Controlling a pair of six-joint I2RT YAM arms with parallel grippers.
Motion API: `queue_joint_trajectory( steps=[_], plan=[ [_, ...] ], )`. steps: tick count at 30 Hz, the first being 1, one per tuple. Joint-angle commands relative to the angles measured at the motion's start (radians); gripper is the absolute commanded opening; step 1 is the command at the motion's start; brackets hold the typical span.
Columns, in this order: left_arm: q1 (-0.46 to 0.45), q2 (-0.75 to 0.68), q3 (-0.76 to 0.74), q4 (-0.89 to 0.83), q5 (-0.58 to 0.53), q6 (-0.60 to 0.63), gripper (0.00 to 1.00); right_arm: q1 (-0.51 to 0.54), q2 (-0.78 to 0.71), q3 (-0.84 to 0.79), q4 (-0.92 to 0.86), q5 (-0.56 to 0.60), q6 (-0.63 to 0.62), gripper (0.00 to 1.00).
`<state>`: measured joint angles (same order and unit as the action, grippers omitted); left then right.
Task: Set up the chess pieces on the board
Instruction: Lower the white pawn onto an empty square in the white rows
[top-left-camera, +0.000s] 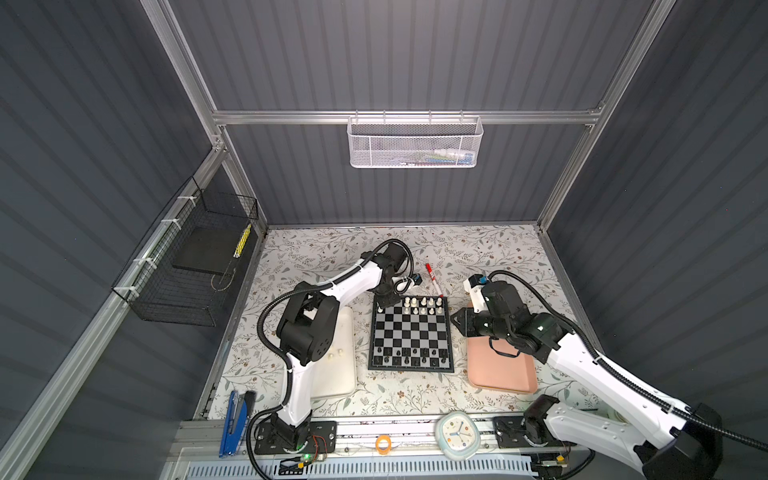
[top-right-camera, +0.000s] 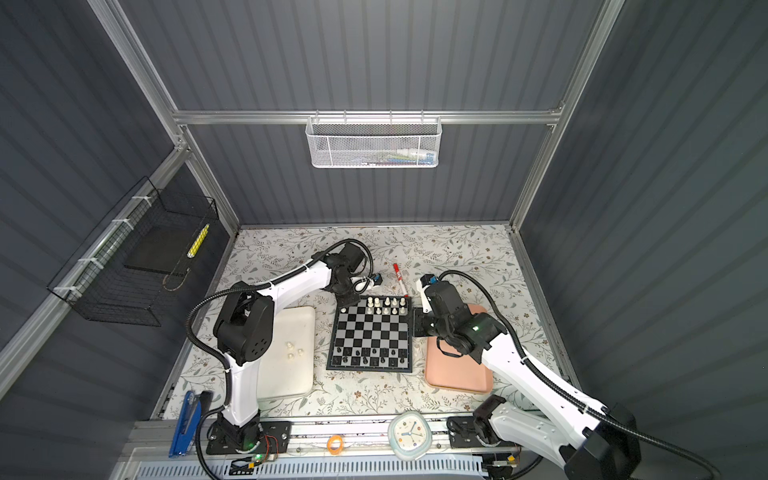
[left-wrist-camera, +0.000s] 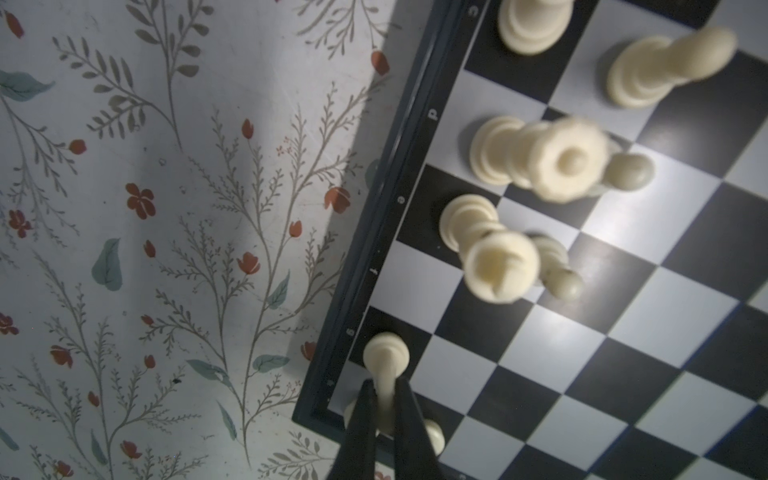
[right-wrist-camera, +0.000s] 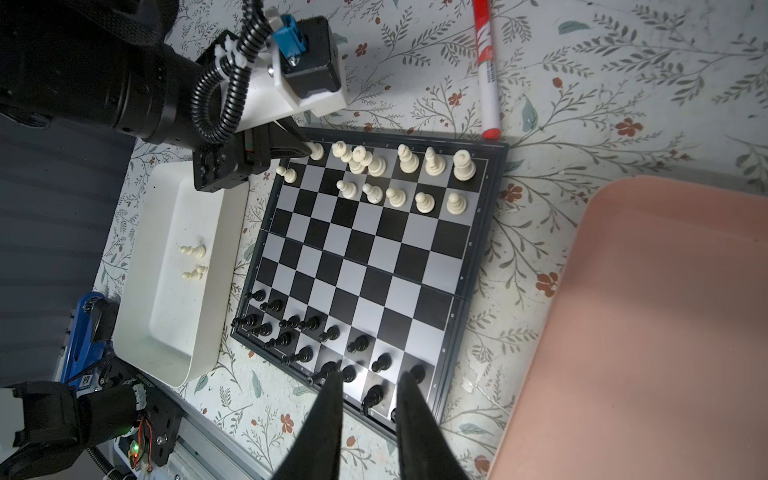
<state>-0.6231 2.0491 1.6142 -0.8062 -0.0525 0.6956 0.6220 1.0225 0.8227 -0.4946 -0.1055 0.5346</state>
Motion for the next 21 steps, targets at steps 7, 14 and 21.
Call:
queue_joint_trajectory(
  steps=[7, 14, 21],
  plan=[
    [-0.007, -0.005, -0.007, -0.017, 0.01, 0.009, 0.22, -0.002, -0.01, -0.01, 0.007, -0.005, 0.003, 0.25],
    [-0.006, -0.012, -0.01, -0.023, 0.007, 0.012, 0.3, -0.003, -0.01, -0.01, 0.011, -0.006, 0.003, 0.26],
    [-0.007, -0.021, 0.006, -0.045, 0.0, 0.022, 0.34, -0.004, -0.012, -0.01, 0.01, -0.007, 0.004, 0.26]
  ],
)
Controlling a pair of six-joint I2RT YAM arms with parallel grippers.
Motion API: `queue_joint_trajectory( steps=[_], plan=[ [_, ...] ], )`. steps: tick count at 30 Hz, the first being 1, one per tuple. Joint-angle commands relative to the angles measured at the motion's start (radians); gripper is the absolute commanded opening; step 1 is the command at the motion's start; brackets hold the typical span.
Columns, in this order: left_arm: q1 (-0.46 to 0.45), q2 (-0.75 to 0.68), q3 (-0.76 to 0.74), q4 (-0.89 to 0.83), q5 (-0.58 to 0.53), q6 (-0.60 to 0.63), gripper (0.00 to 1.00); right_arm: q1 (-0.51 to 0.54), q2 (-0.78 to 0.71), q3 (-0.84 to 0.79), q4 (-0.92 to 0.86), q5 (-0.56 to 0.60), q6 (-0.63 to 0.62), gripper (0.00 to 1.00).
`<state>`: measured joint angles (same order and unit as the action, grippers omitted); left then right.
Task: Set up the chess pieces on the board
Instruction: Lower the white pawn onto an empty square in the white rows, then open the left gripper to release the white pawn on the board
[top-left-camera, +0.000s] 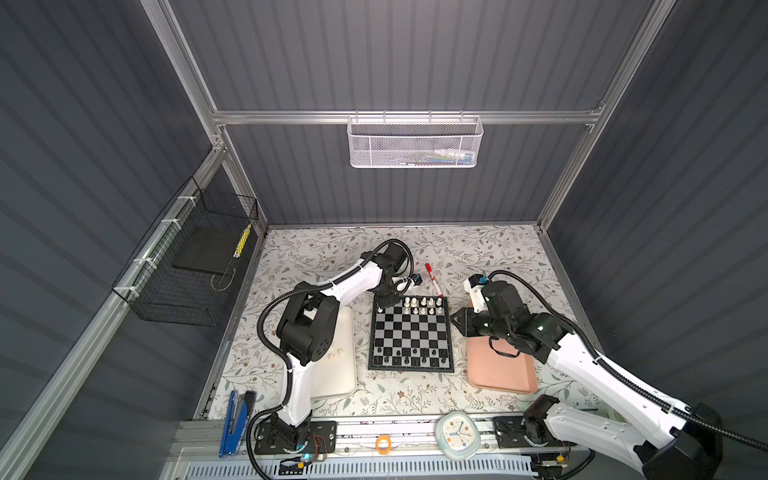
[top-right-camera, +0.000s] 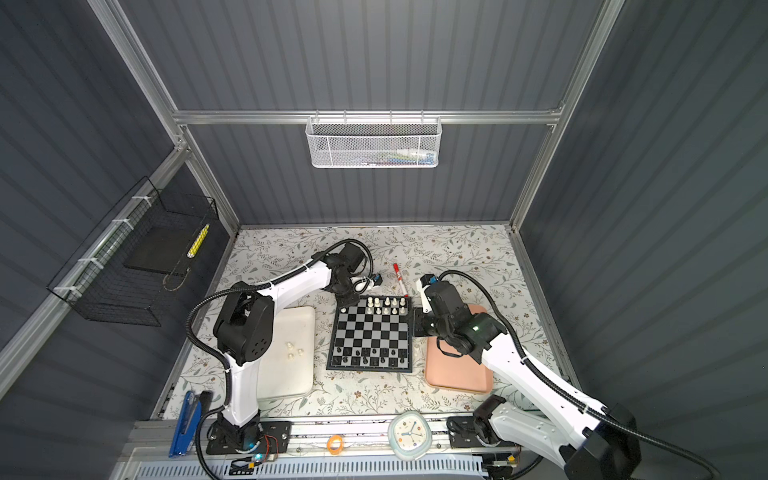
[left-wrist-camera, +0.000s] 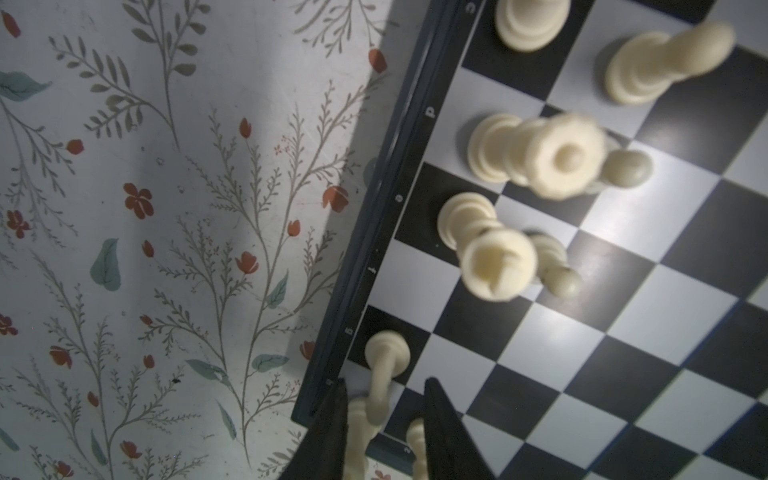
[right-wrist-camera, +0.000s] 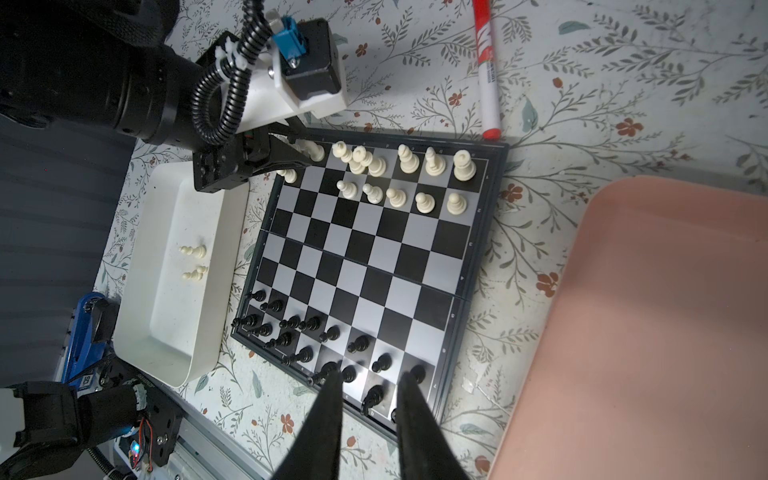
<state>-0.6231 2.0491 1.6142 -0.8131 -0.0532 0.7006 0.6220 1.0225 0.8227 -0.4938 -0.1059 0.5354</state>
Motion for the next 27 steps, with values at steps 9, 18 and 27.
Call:
queue_joint_trajectory(
  steps=[9, 18, 27],
  plan=[
    [-0.007, -0.037, 0.03, -0.063, 0.006, 0.019, 0.38, -0.003, -0.011, 0.0, 0.008, -0.005, 0.0, 0.26],
    [-0.007, -0.065, 0.038, -0.073, 0.006, 0.019, 0.45, -0.003, -0.01, 0.007, 0.0, -0.006, -0.005, 0.26],
    [-0.007, -0.085, 0.062, -0.093, 0.009, 0.021, 0.5, -0.003, -0.006, 0.022, -0.007, -0.016, -0.016, 0.26]
  ],
)
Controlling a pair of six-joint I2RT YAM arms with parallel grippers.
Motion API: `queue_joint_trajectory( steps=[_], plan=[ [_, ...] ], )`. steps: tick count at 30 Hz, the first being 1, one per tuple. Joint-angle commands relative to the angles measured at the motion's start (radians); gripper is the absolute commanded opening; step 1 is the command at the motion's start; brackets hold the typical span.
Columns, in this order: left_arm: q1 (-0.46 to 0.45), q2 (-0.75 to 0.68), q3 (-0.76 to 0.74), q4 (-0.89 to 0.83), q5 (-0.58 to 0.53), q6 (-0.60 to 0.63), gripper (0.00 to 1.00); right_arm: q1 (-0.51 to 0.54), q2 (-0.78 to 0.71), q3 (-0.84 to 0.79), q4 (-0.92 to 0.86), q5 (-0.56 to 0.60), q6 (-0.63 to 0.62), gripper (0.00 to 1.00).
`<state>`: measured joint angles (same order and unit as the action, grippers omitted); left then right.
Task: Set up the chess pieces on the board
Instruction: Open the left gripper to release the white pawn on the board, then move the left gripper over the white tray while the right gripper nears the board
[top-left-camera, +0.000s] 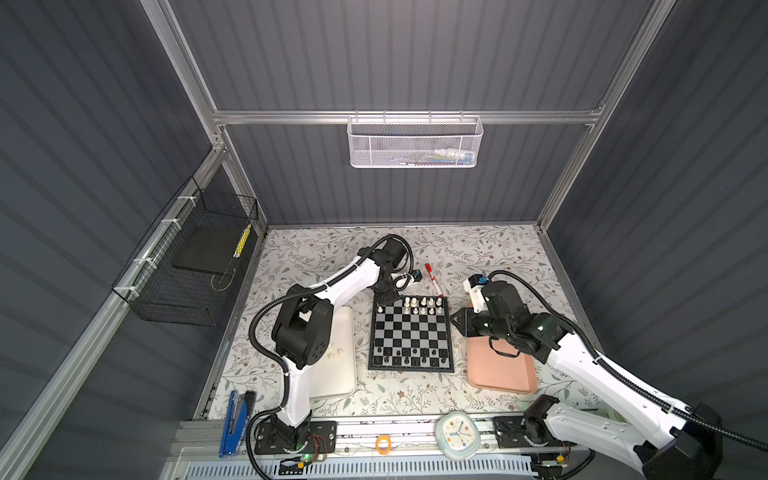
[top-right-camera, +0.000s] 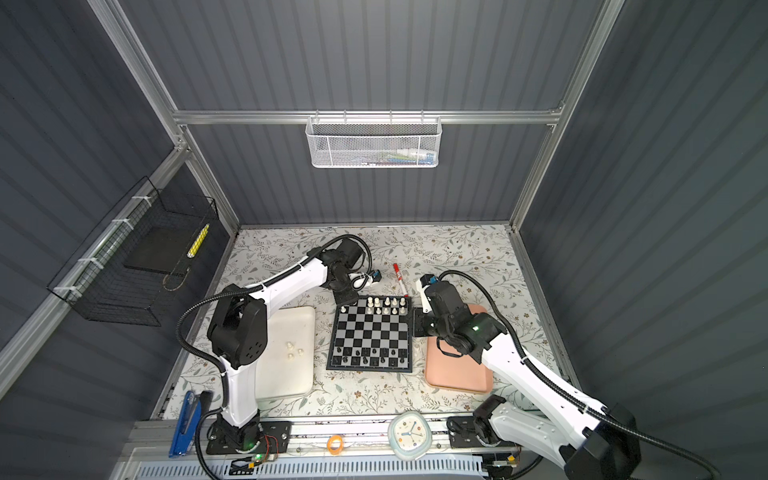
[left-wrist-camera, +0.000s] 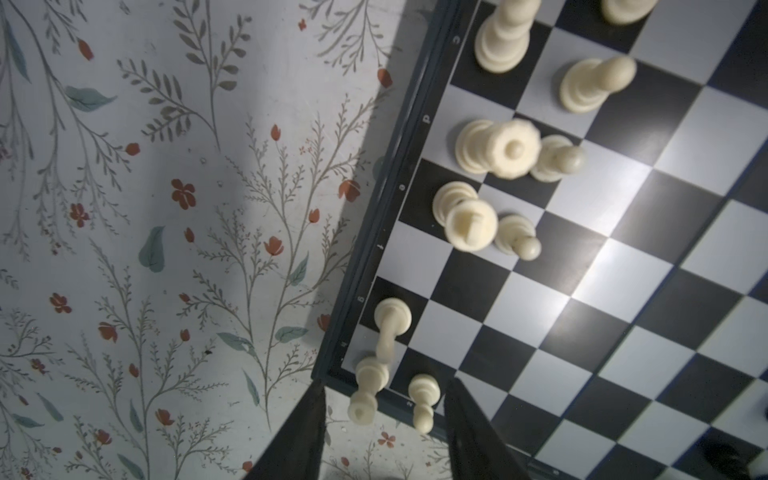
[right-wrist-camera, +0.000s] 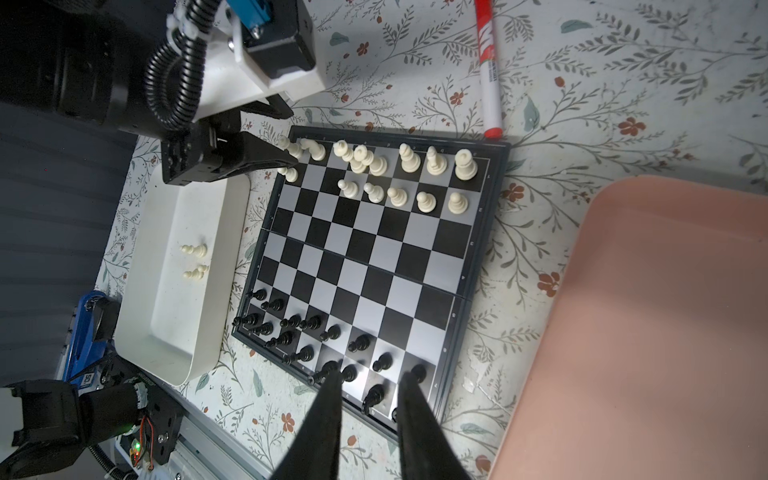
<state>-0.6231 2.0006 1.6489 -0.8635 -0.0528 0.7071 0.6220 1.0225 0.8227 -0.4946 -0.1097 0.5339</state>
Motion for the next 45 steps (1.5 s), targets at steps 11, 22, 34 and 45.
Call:
queue_joint_trajectory(
  steps=[11, 22, 34, 45],
  plan=[
    [-0.006, -0.106, 0.011, -0.079, 0.018, 0.009, 0.53, -0.003, -0.007, 0.016, 0.005, -0.107, -0.049, 0.25],
    [0.089, -0.26, -0.088, -0.139, 0.075, -0.04, 0.56, -0.002, 0.031, 0.026, 0.048, -0.216, -0.069, 0.25],
    [0.275, -0.534, -0.376, -0.158, 0.095, -0.065, 0.61, 0.023, 0.13, 0.061, 0.094, -0.346, -0.114, 0.25],
    [0.367, -0.583, -0.546, -0.125, 0.102, -0.117, 0.54, 0.049, 0.171, 0.084, 0.1, -0.362, -0.132, 0.24]
  ],
)
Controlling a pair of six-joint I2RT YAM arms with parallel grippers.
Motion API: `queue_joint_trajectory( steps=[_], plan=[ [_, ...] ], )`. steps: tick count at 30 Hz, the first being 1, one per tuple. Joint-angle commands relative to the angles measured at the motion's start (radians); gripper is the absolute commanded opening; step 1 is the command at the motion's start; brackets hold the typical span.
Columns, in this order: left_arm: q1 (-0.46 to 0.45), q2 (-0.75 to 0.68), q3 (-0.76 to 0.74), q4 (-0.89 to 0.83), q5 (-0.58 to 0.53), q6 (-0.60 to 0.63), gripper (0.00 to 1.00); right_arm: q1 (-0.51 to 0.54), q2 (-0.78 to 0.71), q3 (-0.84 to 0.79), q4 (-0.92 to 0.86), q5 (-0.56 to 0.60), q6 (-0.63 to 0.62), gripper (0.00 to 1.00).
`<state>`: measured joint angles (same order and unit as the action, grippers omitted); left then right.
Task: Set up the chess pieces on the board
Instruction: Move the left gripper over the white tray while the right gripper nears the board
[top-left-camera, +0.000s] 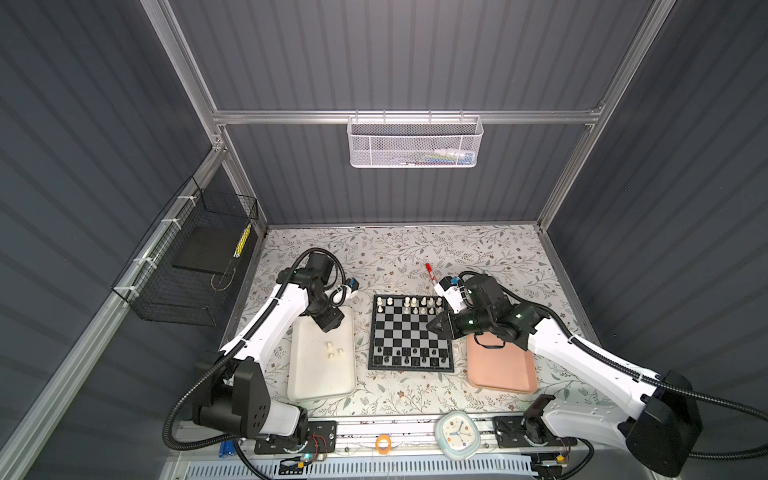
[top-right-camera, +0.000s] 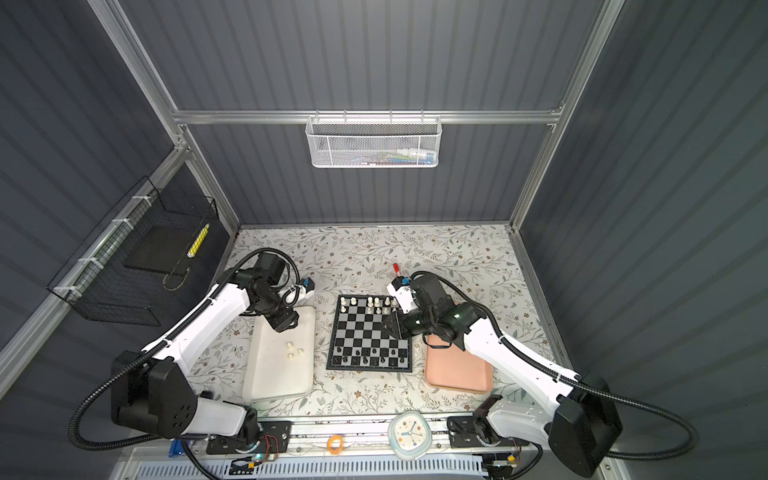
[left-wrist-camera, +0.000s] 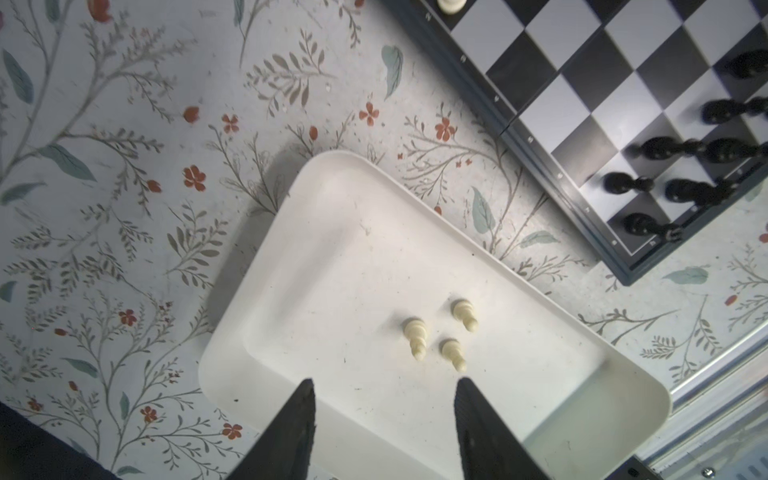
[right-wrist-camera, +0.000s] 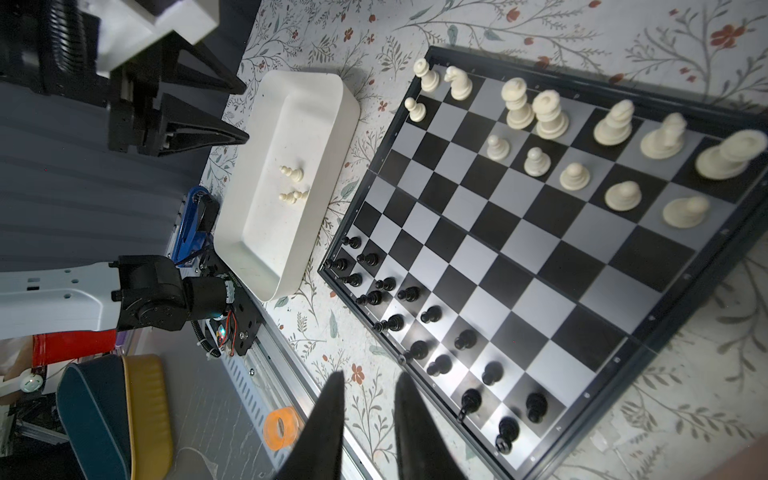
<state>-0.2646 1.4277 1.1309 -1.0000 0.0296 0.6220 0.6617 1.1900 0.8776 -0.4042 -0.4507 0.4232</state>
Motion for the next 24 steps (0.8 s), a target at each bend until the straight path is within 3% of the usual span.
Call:
queue_joint_trajectory(
  steps=[1, 12, 24],
  plan=[
    [0.011, -0.006, -0.037, 0.014, 0.021, -0.034, 0.54, 0.012, 0.003, 0.028, 0.024, -0.019, -0.02, 0.24],
    [0.016, -0.003, -0.146, 0.075, -0.01, -0.03, 0.51, 0.053, 0.027, 0.004, 0.09, -0.013, -0.011, 0.24],
    [0.021, 0.017, -0.161, 0.075, -0.018, -0.036, 0.47, 0.075, 0.093, 0.037, 0.076, -0.032, -0.039, 0.24]
  ],
)
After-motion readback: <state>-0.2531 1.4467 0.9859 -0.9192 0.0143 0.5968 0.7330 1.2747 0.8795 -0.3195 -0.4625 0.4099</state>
